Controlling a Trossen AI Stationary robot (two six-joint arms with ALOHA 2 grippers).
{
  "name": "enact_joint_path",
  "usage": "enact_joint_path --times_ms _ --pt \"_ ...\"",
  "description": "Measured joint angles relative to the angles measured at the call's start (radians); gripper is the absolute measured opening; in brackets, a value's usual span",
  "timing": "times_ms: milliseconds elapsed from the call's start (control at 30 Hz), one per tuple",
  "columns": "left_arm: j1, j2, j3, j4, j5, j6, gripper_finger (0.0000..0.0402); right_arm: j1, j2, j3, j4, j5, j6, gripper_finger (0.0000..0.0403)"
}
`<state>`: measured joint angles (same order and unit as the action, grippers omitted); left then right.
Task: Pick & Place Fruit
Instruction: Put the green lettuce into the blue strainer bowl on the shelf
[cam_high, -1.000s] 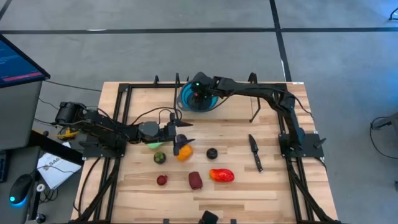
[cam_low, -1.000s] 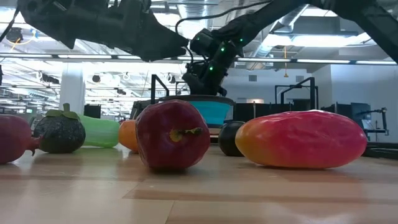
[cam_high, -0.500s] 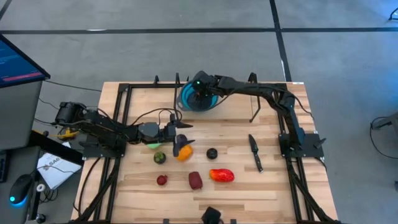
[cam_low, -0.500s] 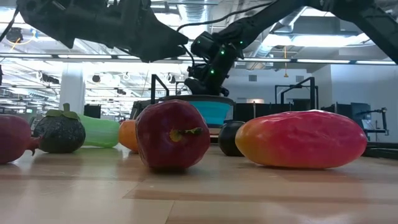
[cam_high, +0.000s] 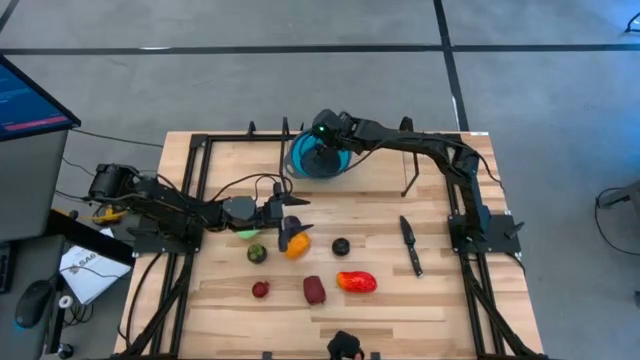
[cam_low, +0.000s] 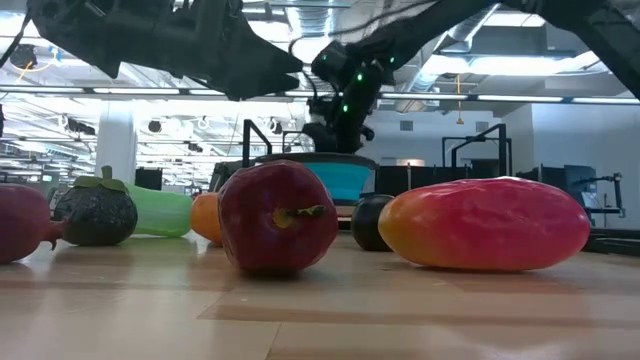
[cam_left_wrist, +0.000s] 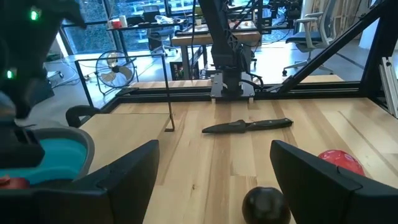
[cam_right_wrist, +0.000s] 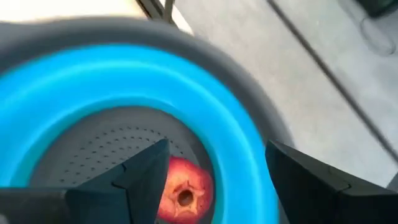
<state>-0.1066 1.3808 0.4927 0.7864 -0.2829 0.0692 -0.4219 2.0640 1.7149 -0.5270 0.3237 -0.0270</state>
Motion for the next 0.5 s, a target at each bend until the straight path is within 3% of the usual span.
enact_joint_path --times_ms 333,500 --pt "-0.018 0.0 0.0 -0.004 -0.007 0.0 0.0298 0.096 -0.107 -0.034 -0.006 0.098 -0.036 0.026" --pt "-0.069 -0.049 -0.001 -0.127 -0.132 -0.006 0.0298 0.16 -0.193 -0.185 0.045 0.124 -0.033 0.026"
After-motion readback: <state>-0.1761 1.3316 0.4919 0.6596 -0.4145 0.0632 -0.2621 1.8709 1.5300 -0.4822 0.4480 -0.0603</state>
